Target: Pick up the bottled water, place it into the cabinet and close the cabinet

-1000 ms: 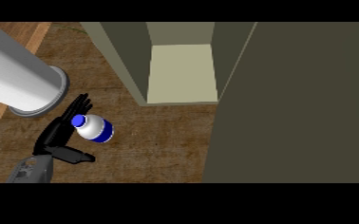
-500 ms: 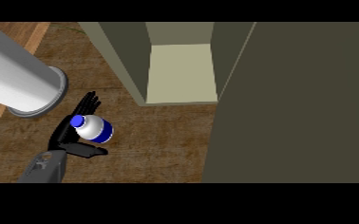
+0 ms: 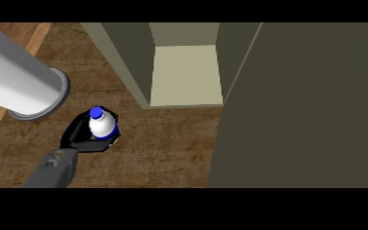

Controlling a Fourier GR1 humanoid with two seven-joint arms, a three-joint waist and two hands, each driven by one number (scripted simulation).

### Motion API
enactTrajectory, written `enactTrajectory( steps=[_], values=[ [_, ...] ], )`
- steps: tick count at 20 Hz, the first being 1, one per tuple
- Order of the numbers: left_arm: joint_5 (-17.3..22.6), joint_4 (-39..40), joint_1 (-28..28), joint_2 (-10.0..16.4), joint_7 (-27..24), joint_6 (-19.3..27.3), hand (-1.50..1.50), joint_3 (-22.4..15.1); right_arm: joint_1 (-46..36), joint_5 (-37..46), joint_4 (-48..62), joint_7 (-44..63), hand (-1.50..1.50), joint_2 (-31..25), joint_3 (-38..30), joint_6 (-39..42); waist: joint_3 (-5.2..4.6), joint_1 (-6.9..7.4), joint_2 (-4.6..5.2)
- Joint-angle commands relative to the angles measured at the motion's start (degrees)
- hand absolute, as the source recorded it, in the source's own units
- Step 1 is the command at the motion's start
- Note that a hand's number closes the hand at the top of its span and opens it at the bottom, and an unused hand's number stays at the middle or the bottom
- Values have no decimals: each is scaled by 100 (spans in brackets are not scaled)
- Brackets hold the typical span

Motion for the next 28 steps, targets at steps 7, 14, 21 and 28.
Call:
enactTrajectory(
  steps=[7, 14, 21, 28],
  values=[
    [-331, -616, 221, -719, -1056, 1485, 150, -300, 261, 136, -563, 124, -150, -279, -114, 1, 20, 117, -45],
    [133, -1211, 199, -1441, -632, 2658, 150, -11, 316, 75, -404, 21, -150, -284, -251, -59, 23, 163, -51],
    [1569, -2184, 422, -1462, 218, 2774, 150, -1354, -72, 304, -408, 341, -150, -47, 0, -256, 15, 143, -62],
    [2409, -3452, 171, -1466, 1545, 3265, 150, -2083, 434, 138, -702, 107, -150, -385, -77, -205, 23, 120, -63]
  ],
)
